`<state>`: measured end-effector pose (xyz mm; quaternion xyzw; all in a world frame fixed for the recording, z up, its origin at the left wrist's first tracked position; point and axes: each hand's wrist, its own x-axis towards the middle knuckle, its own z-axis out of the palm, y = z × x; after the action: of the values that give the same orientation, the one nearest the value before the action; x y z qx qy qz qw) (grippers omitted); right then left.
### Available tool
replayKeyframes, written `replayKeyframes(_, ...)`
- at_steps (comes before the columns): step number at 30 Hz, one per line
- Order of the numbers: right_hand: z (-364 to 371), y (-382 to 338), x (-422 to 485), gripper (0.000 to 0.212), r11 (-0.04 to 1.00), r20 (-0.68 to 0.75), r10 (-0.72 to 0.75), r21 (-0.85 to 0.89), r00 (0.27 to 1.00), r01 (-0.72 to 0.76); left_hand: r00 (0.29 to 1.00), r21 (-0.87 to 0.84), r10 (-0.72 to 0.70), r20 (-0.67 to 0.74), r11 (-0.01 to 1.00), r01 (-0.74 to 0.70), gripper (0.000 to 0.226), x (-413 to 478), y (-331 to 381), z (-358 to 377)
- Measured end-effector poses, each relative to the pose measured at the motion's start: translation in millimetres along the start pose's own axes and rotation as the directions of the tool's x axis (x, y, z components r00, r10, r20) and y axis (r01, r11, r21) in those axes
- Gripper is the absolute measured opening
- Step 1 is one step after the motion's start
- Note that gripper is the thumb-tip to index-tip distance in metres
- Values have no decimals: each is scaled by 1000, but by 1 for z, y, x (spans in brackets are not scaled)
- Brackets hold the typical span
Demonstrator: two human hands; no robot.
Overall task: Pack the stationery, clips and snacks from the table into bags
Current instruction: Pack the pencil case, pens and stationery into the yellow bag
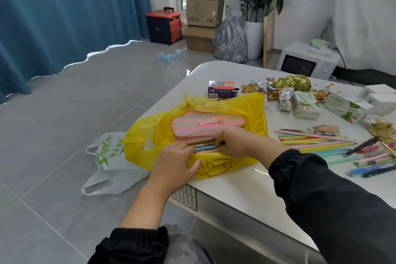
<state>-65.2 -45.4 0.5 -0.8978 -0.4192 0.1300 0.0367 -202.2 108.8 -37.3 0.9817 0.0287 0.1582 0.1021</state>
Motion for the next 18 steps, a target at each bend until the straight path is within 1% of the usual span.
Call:
replayKeyframes(2, -1, 1, -8, 26, 1000, -28, 4, -23, 1000, -5, 1000, 17, 0, 27, 1000, -1, 49, 4, 5, 2)
replayKeyframes(5, -8, 6, -25, 27, 1000, -196, -22, 1, 980, 22, 999, 31, 41, 33, 999, -42, 53, 12, 17, 5)
replayKeyframes(8, -15, 23, -48, 22, 998, -378, -35, 36, 925, 52, 993, 5, 117, -3, 993, -116, 38, 27, 38, 6)
replayKeyframes(10, -16, 42, -64, 19, 1000, -473, -7, 18, 881, 18, 986, -19, 164, -33, 986, -165, 31, 37, 57, 10)
replayKeyframes(11, -15, 54, -72, 18, 1000, -505, 29, 16, 863, -24, 984, -40, 172, -39, 984, -174, 29, 41, 67, 12)
replayKeyframes(12, -15, 67, -81, 18, 996, -517, 79, 17, 852, -82, 984, -60, 175, -36, 982, -176, 27, 44, 76, 16)
replayKeyframes(13, -14, 81, -90, 18, 988, -496, 138, 4, 857, -157, 984, -71, 178, -33, 981, -180, 26, 46, 83, 20)
replayKeyframes(15, -10, 108, -108, 15, 954, -400, 236, -78, 886, -289, 980, -83, 195, -32, 977, -197, 20, 48, 94, 27)
replayKeyframes(18, 5, 139, -133, 9, 925, -290, 278, -177, 916, -337, 976, -95, 212, -53, 972, -216, 11, 49, 102, 31)
